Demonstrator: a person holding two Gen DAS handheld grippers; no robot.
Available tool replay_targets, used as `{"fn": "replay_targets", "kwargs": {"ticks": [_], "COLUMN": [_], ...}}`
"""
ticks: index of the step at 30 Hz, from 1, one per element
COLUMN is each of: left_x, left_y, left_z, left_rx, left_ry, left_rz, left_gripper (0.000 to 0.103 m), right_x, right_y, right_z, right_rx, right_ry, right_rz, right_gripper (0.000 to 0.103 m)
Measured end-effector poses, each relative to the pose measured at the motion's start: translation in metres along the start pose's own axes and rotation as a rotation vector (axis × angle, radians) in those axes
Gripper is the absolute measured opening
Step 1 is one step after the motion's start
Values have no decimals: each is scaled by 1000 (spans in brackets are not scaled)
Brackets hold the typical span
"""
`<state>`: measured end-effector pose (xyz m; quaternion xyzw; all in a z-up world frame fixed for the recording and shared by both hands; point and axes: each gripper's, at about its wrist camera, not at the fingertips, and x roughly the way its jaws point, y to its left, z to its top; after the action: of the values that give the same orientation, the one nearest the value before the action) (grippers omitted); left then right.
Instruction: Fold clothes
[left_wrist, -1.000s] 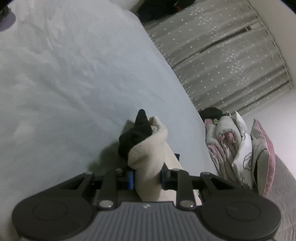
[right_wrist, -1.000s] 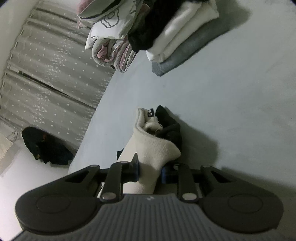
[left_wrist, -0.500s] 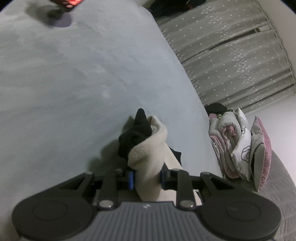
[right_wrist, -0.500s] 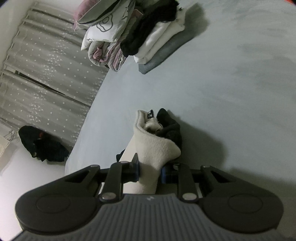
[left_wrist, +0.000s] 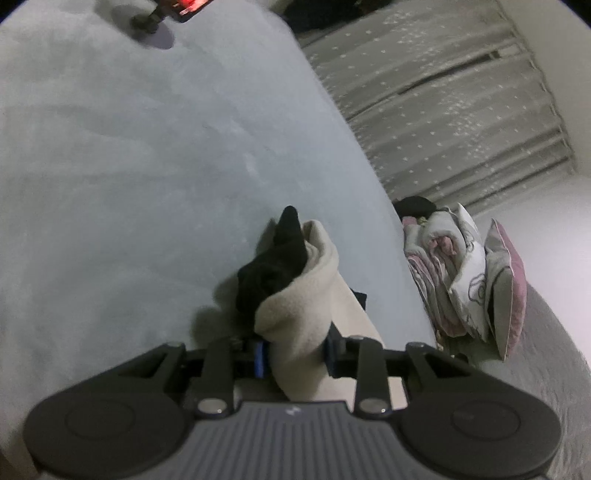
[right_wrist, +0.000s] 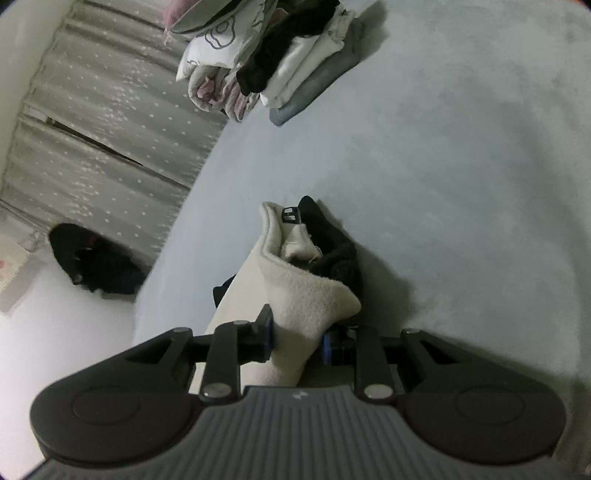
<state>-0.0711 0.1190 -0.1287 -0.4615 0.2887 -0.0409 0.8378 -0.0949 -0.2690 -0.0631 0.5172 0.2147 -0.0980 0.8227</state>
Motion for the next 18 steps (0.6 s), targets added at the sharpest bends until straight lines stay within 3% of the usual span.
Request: {"fn": "replay_targets", "kwargs": {"ticks": [2, 7, 18], "left_x": [-4, -14, -36], "left_y": [-1, 8, 12], "left_z": [1, 4, 33], "left_rx": [29, 57, 94], "left_ry": [-12, -31, -110], "left_rz": [-5, -6, 50], "left_gripper": [34, 38, 45], "right_x": [-1, -6, -16], "right_y": [1, 7, -3], "right_z": [2, 3, 12], "right_rx": [-14, -81, -61], "right_ry": [-4, -44, -37], "right_rz": [10, 21, 0], "right_gripper": [33, 33, 33]}}
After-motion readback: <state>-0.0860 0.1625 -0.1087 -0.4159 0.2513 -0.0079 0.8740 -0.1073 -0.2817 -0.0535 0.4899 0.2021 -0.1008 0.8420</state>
